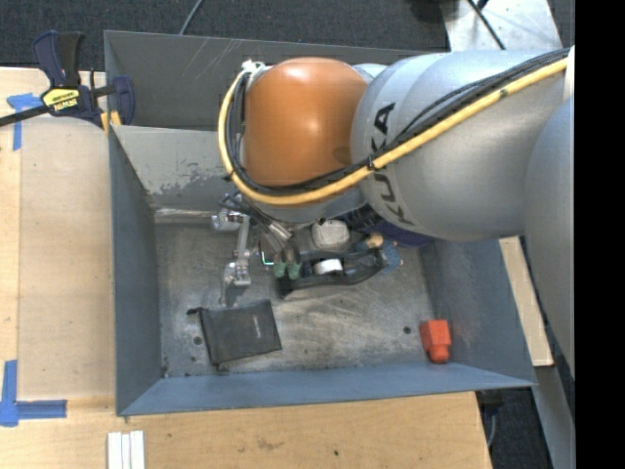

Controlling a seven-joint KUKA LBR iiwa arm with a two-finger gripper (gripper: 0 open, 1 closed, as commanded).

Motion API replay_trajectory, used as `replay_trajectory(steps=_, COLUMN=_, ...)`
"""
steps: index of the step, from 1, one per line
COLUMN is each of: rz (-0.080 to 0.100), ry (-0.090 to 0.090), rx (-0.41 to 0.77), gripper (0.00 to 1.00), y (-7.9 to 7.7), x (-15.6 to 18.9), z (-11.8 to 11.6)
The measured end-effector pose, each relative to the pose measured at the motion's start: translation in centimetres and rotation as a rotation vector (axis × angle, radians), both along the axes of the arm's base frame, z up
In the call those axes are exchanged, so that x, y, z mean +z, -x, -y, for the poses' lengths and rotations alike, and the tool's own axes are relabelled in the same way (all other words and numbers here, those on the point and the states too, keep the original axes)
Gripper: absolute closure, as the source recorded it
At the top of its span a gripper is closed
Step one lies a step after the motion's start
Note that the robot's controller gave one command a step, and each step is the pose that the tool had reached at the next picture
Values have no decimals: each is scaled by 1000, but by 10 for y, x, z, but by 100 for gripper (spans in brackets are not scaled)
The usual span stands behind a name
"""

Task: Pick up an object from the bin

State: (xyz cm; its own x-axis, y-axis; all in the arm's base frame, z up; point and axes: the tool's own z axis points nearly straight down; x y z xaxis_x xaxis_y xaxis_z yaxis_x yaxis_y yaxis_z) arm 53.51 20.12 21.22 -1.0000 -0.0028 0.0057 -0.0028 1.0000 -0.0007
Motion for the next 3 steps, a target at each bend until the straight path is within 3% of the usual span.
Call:
replay_trajectory(steps=1, rz=17, ry=-5, rx=18, gripper=0, y=46, x=-142, z=40)
replay_trajectory(steps=2, rz=11, ry=-1, rx=193, gripper=0, y=33, x=-111, z=66)
replay_trajectory(steps=3, rz=11, ry=-2, rx=-54, gripper=0, y=28, x=-84, z=65)
